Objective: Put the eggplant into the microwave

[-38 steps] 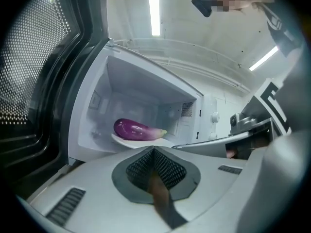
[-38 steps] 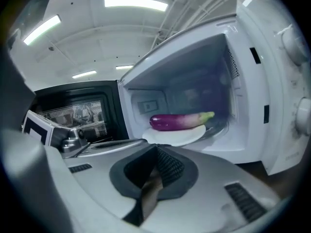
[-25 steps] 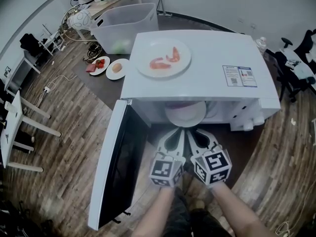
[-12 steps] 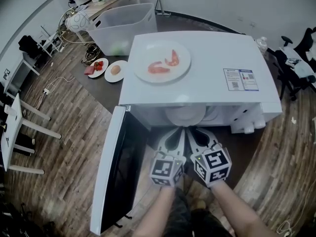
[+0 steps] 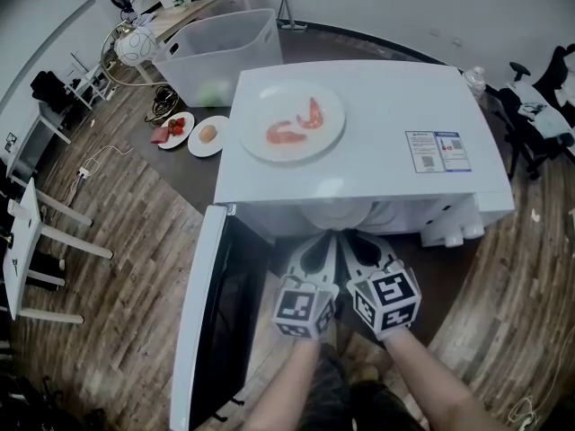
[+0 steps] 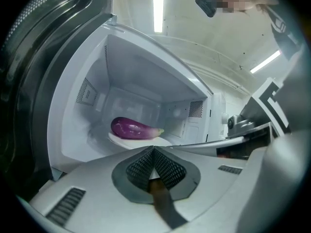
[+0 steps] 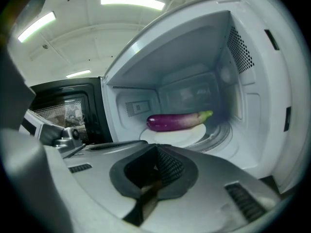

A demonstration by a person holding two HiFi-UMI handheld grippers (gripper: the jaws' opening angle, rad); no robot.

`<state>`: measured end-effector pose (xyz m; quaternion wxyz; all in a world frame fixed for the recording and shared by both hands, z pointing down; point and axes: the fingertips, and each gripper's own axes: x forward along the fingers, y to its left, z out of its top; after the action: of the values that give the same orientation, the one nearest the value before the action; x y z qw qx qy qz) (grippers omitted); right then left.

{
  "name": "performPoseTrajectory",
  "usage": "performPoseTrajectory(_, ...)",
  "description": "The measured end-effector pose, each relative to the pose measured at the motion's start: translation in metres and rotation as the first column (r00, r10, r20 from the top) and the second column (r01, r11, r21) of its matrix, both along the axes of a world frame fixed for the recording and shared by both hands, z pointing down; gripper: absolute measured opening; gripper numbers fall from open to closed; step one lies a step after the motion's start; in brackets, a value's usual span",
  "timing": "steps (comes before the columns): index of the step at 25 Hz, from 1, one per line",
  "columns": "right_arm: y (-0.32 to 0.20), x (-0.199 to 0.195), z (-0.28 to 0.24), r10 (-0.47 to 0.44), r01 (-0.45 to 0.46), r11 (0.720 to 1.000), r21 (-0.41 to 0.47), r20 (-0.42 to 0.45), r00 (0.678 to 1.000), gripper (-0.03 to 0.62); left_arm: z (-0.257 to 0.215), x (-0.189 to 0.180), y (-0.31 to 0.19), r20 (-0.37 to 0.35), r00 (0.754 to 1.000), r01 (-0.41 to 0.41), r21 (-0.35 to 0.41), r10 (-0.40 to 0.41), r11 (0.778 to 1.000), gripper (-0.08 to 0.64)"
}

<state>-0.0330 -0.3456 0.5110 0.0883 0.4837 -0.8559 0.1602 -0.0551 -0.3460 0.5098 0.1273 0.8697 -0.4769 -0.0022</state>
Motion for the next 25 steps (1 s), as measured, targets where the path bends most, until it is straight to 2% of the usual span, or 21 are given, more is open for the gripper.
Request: performPoseTrajectory(25, -0.011, 0.003, -0.004, 0.026, -0.026, 1.000, 0.010, 0.019, 0.999, 0.005, -0.002, 0.001, -0.013, -0.045, 0.999, -0.012, -0.013, 0.011, 1.000, 0.002)
